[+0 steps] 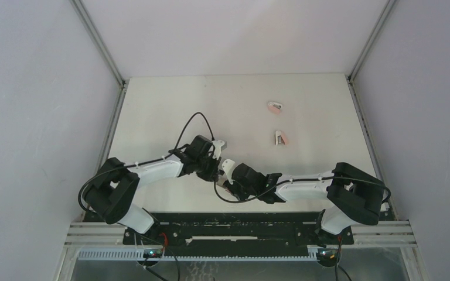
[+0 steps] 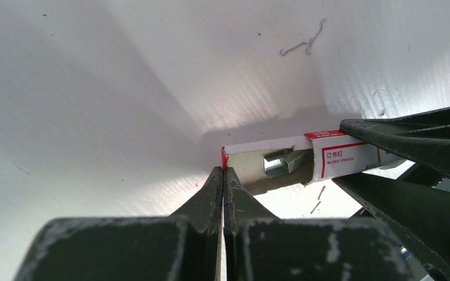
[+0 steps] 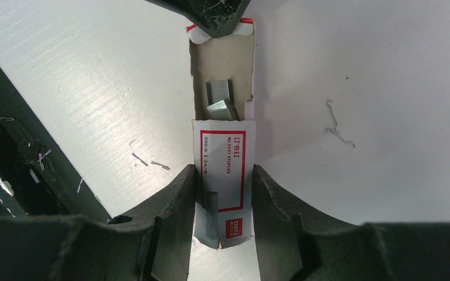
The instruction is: Load the staples into the stapler
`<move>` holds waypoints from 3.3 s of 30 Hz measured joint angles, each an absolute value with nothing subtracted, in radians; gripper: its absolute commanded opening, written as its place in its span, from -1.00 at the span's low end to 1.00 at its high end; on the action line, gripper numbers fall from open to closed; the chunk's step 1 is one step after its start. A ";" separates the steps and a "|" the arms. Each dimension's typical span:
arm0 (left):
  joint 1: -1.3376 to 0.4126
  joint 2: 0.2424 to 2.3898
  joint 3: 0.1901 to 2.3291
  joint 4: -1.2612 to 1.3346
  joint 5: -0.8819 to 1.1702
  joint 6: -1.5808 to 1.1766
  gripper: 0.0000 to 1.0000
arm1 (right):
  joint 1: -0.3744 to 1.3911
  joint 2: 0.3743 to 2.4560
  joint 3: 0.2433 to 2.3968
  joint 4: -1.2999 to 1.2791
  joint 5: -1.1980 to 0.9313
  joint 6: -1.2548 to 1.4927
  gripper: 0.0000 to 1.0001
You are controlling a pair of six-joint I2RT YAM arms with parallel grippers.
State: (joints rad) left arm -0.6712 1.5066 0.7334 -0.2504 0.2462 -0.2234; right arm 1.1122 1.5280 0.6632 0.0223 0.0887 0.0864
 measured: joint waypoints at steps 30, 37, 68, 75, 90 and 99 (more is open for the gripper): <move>-0.642 1.494 0.733 -0.290 0.211 -0.194 -0.73 | 1.103 1.531 0.663 0.021 0.070 0.089 -0.02; -0.638 1.482 0.735 -0.300 0.192 -0.207 0.24 | 1.102 1.511 0.659 0.002 0.059 0.094 0.35; -0.176 0.694 0.906 -0.605 -0.148 -0.250 0.83 | 0.260 1.400 0.919 -0.361 0.052 0.304 0.14; -0.176 0.686 0.876 -0.596 -0.150 -0.244 0.81 | 0.226 1.529 0.978 -0.435 0.018 0.234 0.01; -0.176 0.668 0.871 -0.585 -0.146 -0.244 0.80 | 0.192 1.721 1.055 -0.485 -0.005 0.126 -0.06; -0.176 0.674 0.871 -0.586 -0.146 -0.244 0.80 | 0.203 1.789 1.131 -0.481 -0.009 0.065 -0.11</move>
State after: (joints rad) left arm -0.1761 0.6739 0.8711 -0.5858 -0.1463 -0.2436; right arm 0.2028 1.7893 1.1309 -0.4808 -0.0093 0.0650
